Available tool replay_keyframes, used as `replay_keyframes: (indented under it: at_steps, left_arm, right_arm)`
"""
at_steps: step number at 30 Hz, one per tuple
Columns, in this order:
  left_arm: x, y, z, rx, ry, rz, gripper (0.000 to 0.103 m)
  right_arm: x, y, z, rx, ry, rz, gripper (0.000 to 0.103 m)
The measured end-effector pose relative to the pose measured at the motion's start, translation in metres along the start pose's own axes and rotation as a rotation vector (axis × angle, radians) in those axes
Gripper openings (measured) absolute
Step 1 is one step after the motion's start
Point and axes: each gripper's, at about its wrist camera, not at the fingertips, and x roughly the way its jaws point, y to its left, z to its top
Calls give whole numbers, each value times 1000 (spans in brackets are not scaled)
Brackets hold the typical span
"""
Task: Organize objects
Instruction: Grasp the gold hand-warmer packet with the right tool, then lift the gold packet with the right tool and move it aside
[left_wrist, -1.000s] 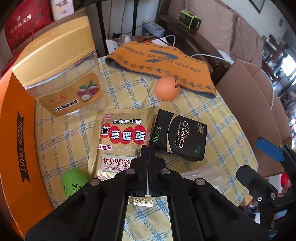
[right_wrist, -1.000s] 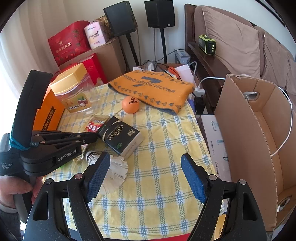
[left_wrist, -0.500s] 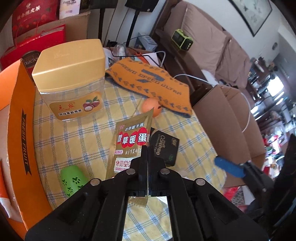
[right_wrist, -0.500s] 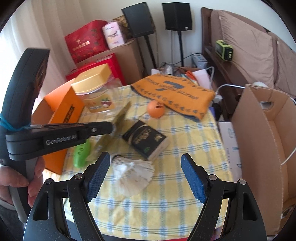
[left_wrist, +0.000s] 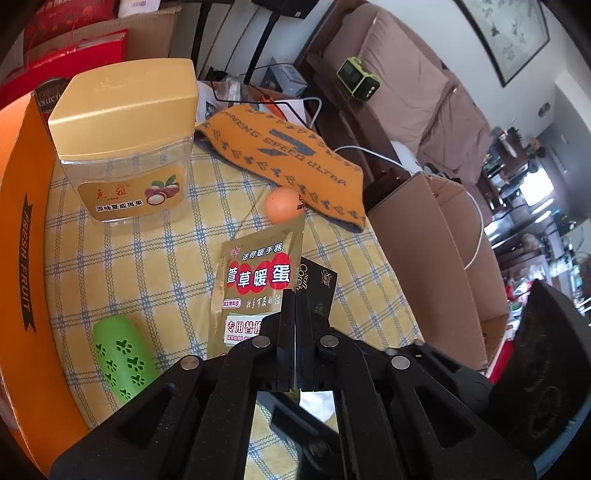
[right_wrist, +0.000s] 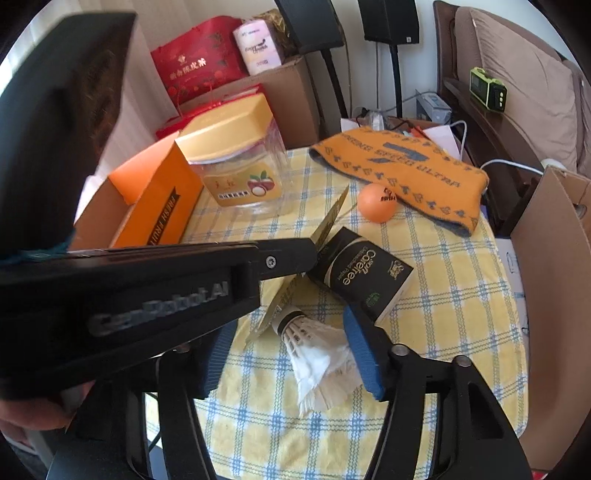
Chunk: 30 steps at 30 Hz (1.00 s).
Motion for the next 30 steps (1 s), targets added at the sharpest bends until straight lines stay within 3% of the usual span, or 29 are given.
replay_keyframes:
  at_steps: [1,11,13,14,21,23,27,30]
  left_arm:
    - [0,1,0,-3,2,-5,0]
    - [-1,12,-1,-50,12,-50,0]
    - [-4,12,-1,-48,5,-51,0]
    - [-5,13,-1,-44,1,-51,0]
    - [-16,15,1,-30,-18,-46,2]
    - [-27,18,1,-37,-43,-32,9]
    - [-51,26,2,-31,-97,9,43]
    - [-60,34,0,-24,-85,61,45]
  right_arm:
    - [4,-2,0,14,-1,10,48]
    - [23,-6,12,65,-1,26,37]
    - [26,-7,12,72,10,43,17]
    - [28,-7,11,74,18,51,14]
    - [30,-3,11,69,16,76,7]
    - [28,-3,11,77,14,84,6]
    - [22,-6,13,96,0,90,6]
    - [14,-11,15,124,-17,105,5]
